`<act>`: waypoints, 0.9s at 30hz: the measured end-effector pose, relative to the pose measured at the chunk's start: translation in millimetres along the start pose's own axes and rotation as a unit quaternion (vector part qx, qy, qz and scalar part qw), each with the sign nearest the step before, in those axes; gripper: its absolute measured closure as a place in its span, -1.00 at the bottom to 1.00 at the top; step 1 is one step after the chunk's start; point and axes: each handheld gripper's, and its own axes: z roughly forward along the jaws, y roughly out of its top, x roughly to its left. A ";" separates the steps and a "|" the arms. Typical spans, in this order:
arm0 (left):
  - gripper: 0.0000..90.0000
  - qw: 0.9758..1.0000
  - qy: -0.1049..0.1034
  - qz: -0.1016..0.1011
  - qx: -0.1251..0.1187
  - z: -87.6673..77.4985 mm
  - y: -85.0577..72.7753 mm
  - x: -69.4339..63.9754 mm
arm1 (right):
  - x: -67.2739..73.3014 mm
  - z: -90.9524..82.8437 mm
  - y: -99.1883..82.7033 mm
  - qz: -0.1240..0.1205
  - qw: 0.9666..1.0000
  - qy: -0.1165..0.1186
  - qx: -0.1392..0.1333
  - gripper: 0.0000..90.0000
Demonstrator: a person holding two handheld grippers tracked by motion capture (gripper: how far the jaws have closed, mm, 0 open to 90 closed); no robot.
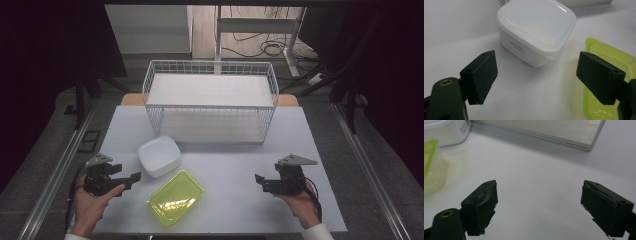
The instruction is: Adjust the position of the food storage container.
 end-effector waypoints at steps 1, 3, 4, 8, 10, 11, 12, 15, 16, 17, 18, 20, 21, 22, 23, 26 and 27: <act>-0.63 1.000 0.000 -0.001 -0.002 -0.4 0.4 -0.3 | -3.3 1.4 -2.5 0.000 1.000 0.002 0.006 -0.69; -0.63 1.000 0.001 -0.001 -0.002 -0.7 0.4 -0.3 | -4.7 2.1 -3.8 0.000 1.000 0.001 0.010 -0.69; -0.63 1.000 0.002 0.000 -0.001 -1.1 0.7 -0.3 | -5.5 2.3 -4.3 0.000 1.000 0.001 0.010 -0.69; -0.63 1.000 0.008 -0.002 -0.005 -3.4 1.5 -0.7 | -6.7 0.5 -3.4 -0.002 1.000 -0.001 0.008 -0.65; -0.64 1.000 0.008 -0.001 -0.003 -5.1 0.5 -2.7 | -5.3 -1.0 -2.7 -0.005 1.000 0.001 0.008 -0.63; -0.64 1.000 0.008 -0.001 -0.003 -5.1 0.5 -2.7 | -5.3 -1.0 -2.7 -0.005 1.000 0.001 0.008 -0.63; -0.64 1.000 0.006 -0.003 -0.003 -6.7 0.3 -3.9 | -4.1 -1.9 -2.2 -0.004 1.000 0.003 0.007 -0.63; -0.63 1.000 0.004 -0.003 -0.006 -9.8 1.5 -7.1 | 0.4 -4.7 -0.6 -0.004 1.000 0.006 0.008 -0.59; -0.63 1.000 0.004 -0.003 -0.008 -10.9 2.1 -8.4 | 0.4 -4.7 -0.6 -0.004 1.000 0.006 0.008 -0.59; -0.62 1.000 0.004 -0.002 -0.010 -11.8 2.6 -9.5 | 0.9 -4.9 -0.5 -0.006 1.000 0.006 0.008 -0.59; -0.60 1.000 -0.001 -0.004 -0.011 -13.3 3.5 -11.0 | 1.0 -4.3 -0.5 -0.007 1.000 0.008 0.010 -0.58; -0.58 1.000 -0.004 -0.008 -0.010 -13.4 3.7 -11.2 | 0.6 -4.1 -0.6 -0.006 1.000 0.008 0.011 -0.57; -0.56 1.000 -0.003 -0.009 -0.008 -13.2 3.8 -11.5 | -0.1 -3.6 -0.8 -0.006 1.000 0.008 0.011 -0.57; -0.54 1.000 -0.002 -0.010 -0.006 -12.9 3.7 -11.8 | -1.0 -3.3 -1.0 -0.005 1.000 0.008 0.013 -0.56; -0.52 1.000 -0.001 -0.010 -0.004 -12.7 3.4 -12.2 | -1.4 -2.9 -1.2 -0.002 1.000 0.009 0.015 -0.56; -0.46 1.000 -0.001 -0.015 0.002 -14.0 2.2 -14.6 | -3.6 -1.1 -1.2 -0.002 1.000 0.008 0.020 -0.55; -0.42 1.000 -0.002 -0.016 0.006 -15.6 1.0 -16.1 | -4.5 0.7 -0.8 -0.003 1.000 0.009 0.024 -0.55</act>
